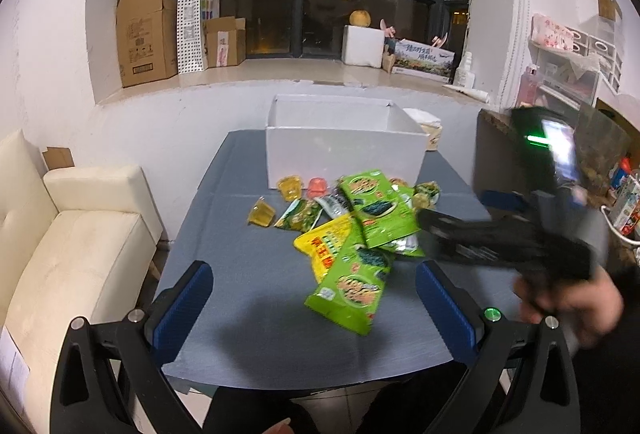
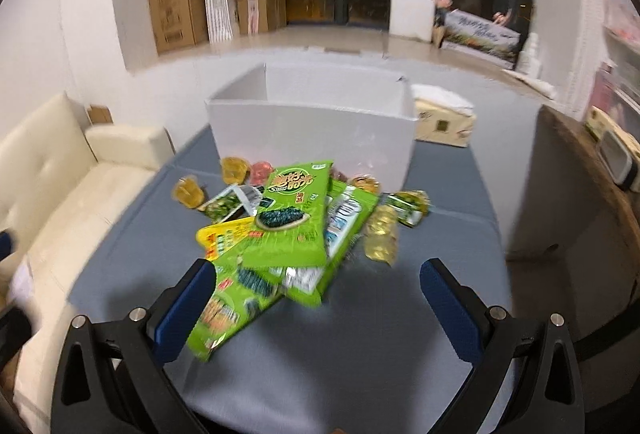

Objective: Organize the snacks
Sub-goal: 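Grasp the green seaweed packet with the right tool while the left tool approaches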

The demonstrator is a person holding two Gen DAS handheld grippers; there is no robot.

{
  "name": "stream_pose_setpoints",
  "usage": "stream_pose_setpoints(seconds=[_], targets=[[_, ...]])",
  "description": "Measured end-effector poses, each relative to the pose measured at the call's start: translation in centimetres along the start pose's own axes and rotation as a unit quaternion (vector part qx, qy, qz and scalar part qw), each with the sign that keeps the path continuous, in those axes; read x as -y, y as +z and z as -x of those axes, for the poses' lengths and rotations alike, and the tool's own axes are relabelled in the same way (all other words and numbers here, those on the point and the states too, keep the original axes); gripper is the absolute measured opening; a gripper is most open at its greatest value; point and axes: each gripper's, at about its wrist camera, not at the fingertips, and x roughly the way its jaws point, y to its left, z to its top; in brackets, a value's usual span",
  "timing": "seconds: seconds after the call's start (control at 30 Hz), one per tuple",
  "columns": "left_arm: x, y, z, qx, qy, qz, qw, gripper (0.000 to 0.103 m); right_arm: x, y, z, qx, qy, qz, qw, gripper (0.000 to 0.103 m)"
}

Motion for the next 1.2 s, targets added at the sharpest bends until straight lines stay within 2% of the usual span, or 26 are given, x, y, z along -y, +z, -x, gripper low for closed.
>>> stream_pose_setpoints(seconds=[0.1, 0.23, 0.27, 0.33, 0.37, 0.53, 0.73, 0.93, 1.2], targets=[[-0.8, -0.5, -0.6, -0.008, 0.006, -0.001, 1.0, 0.103, -1.0, 1.3, -4.6, -0.036, -0.014, 0.013, 0.999, 0.103], [-2.3, -1.0, -1.6, -0.019, 0.007, 0.005, 0.9998, 0.103, -2.0, 2.3, -8.2, -0.054, -0.007, 0.022, 0.998, 0.102], [-2.6, -1.1, -1.9, -0.022, 0.007, 0.006, 0.9997, 0.103, -2.2, 2.4, -8.9, -0.06, -0.011, 0.025, 0.998, 0.1], [-2.9, -1.2, -2.5, -0.028, 0.005, 0.007, 0.9996, 0.103, -2.3, 2.3, -9.7, -0.071, -0.004, 0.023, 0.997, 0.079], [-3.0, -1.3, -2.8, -0.03, 0.005, 0.007, 0.9995, 0.103, -2.4, 2.3, -10.1, -0.08, 0.004, 0.022, 0.997, 0.075], [-2.9, -1.2, -3.8, -0.036, -0.002, 0.005, 0.9993, 0.103, -2.5, 2.2, -10.5, -0.075, -0.006, 0.027, 0.997, 0.072], [-1.8, -1.3, -4.8, -0.042, -0.01, -0.014, 0.999, 0.103, -1.0, 2.7, -8.4, -0.049, 0.003, 0.008, 0.999, 0.071], [0.7, -1.2, -8.0, -0.063, -0.04, -0.058, 0.9955, 0.103, 2.2, 2.3, -2.9, -0.013, 0.007, -0.015, 1.0, 0.071], [4.7, -0.9, -13.2, -0.091, -0.061, -0.102, 0.9888, 0.103, 7.3, -1.4, 2.9, 0.009, 0.002, -0.061, 0.998, 0.071]])
